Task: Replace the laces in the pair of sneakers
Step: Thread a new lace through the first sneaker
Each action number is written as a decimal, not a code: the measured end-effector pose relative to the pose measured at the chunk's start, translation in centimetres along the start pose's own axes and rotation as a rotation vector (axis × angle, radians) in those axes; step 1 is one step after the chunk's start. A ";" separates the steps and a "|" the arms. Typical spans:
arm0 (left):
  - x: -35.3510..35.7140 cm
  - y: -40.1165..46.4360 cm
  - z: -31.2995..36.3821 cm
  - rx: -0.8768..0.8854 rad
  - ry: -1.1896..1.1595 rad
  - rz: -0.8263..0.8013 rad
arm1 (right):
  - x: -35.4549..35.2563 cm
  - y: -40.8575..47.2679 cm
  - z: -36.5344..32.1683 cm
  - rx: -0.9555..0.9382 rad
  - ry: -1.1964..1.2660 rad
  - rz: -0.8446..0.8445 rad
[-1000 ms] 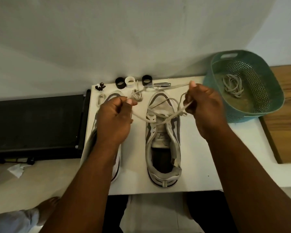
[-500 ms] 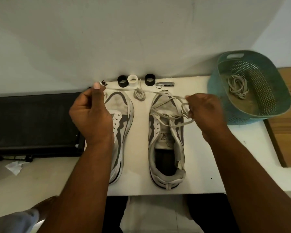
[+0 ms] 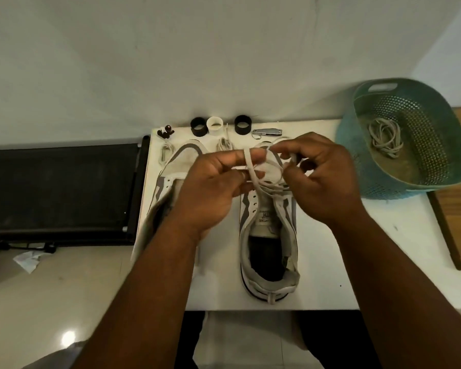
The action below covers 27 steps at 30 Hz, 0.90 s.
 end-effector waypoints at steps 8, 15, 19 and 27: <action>-0.4 0.2 0.3 0.129 0.418 0.079 | 2.9 -0.7 1.1 0.090 0.244 -0.224; 0.7 0.2 -1.1 0.062 0.564 -0.083 | 3.7 -1.1 -0.6 -0.114 0.210 -0.333; -0.5 0.4 -1.2 0.072 0.664 0.058 | 3.4 -0.9 0.3 -0.039 0.202 -0.278; -0.7 0.5 0.2 0.284 0.297 0.125 | 4.1 -1.0 0.0 -0.054 0.145 -0.329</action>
Point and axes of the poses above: each hand's wrist, its own y-axis towards the middle knuckle, its own x-axis out of the palm, z = x × y, the point moved 9 cm from there along y, towards the middle knuckle, and after that the axes turned 4 degrees about -y, right-handed, at the moved point
